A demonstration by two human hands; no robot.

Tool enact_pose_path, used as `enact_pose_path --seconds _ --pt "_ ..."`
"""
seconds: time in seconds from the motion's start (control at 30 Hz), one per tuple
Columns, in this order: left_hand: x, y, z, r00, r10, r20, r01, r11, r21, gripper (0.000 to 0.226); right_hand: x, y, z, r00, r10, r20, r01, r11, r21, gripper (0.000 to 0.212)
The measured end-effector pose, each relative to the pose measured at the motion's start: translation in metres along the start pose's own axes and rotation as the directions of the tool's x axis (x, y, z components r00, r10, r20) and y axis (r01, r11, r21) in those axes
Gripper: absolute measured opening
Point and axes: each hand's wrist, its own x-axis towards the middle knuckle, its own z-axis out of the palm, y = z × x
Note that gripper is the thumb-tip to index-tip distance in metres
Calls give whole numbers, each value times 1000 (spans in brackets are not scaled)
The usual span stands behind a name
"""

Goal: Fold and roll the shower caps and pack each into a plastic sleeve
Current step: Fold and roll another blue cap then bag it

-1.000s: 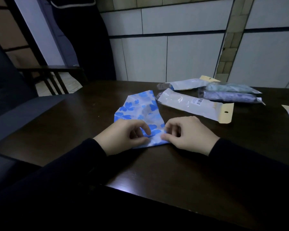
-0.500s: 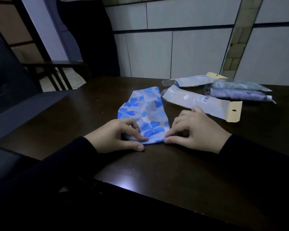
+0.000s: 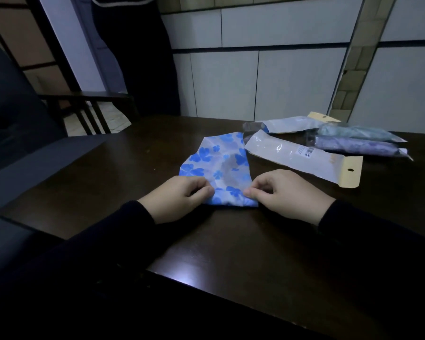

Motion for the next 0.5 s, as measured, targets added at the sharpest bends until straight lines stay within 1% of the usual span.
enact_pose_path --seconds 0.07,0.13,0.23,0.27,0.3,0.37,0.43,0.5 --pt "4 1 -1 1000 -13 -1 13 999 43 31 3 -1 0 1000 16 -5 -17 999 -43 26" --pt "7 0 -4 999 -33 -12 33 998 46 32 2 0 2 999 4 -46 -8 996 -93 26" --pt "7 -5 -5 996 -69 -51 71 997 37 22 -3 1 7 983 -83 -165 58 986 -153 25" --pt "6 -7 -4 995 -61 -77 62 998 18 17 -4 0 8 970 -125 -208 89 981 -172 22" --pt "4 -8 -3 993 -35 -110 34 999 -10 12 -4 0 9 956 -167 -241 122 974 -190 19" --pt "-1 -9 1 982 62 -181 -71 997 -44 8 -2 1 9 926 -260 -276 200 953 -228 12" --pt "-5 -13 2 958 169 -231 -176 984 -13 6 1 3 11 895 -359 -264 276 912 -304 9" --pt "-7 -18 3 939 241 -246 -242 970 25 12 3 4 11 890 -402 -216 319 887 -333 14"
